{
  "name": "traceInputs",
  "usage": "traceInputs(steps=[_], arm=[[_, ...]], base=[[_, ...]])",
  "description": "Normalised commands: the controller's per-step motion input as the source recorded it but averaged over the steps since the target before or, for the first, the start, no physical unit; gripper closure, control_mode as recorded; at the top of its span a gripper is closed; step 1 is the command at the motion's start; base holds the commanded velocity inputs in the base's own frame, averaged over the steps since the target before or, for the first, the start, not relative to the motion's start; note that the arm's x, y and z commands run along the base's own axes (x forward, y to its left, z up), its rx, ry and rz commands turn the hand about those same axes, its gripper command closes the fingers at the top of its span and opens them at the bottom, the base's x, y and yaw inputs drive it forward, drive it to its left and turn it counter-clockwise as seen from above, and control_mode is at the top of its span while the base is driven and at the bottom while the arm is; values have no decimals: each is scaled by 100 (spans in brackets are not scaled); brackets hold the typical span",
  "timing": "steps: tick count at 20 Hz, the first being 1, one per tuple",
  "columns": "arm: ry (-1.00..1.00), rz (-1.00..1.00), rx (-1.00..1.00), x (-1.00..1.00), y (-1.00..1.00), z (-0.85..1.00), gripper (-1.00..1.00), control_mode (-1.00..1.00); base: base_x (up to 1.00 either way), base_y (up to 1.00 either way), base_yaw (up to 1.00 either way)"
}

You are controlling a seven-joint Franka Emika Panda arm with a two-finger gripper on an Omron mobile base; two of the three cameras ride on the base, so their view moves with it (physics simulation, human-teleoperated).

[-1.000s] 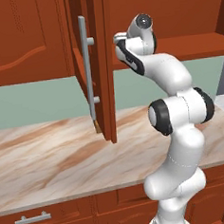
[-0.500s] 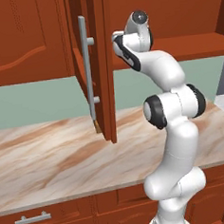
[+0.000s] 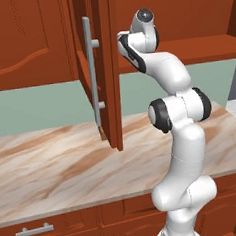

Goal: Pick the squashs from the cabinet and place them in one bowl. Pick the carrot from the sink and place it in the other bowl.

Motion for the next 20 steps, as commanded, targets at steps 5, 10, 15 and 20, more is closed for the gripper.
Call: traceInputs(steps=[5,10,15,20], arm=[[0,-2,0,1,-5,-10,-100,-100],[0,-2,0,0,-6,-11,-100,-100],[0,-1,0,5,-1,-13,-100,-100],[0,0,0,3,4,-18,100,-100]], base=[[0,0,0],[0,0,0],[0,0,0],[0,0,0]])
